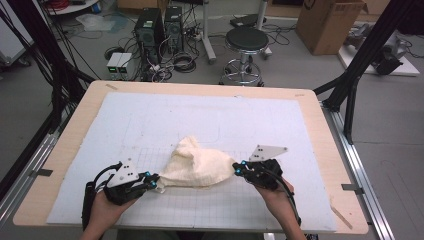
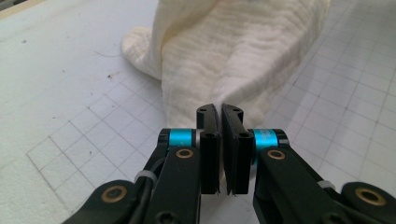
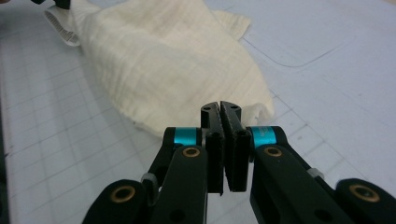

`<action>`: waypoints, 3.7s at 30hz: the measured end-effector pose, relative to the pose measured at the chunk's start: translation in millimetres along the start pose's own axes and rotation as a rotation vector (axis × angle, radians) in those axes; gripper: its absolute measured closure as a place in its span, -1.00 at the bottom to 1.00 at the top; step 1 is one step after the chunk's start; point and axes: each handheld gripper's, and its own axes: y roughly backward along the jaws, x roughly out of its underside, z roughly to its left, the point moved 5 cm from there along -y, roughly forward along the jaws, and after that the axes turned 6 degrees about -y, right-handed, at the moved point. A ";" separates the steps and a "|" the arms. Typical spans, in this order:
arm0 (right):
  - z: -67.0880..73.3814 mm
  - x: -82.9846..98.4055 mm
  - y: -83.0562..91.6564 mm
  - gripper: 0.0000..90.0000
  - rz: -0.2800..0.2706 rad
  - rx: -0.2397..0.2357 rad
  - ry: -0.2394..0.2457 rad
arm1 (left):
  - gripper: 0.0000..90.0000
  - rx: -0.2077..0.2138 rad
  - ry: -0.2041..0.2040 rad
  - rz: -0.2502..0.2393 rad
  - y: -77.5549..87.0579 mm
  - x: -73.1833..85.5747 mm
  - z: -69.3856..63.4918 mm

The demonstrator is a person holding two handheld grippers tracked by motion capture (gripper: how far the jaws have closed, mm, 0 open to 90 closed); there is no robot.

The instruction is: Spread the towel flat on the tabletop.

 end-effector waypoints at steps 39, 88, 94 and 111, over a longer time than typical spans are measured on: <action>-4.2 -1.0 -29.8 0.17 0.007 -0.130 -0.013 | 0.07 0.109 0.057 0.033 -43.7 -16.2 14.5; 7.3 -18.7 -16.2 0.38 -0.023 -0.159 0.014 | 0.40 -0.042 0.144 0.127 -100.7 -26.5 69.6; 2.0 -2.0 -41.1 0.33 0.105 -0.235 -0.031 | 0.42 -0.015 0.115 0.196 -114.1 -23.0 66.5; 16.7 17.8 -51.7 0.99 0.228 -0.296 -0.048 | 0.96 -0.041 0.107 0.172 -99.0 -30.5 66.2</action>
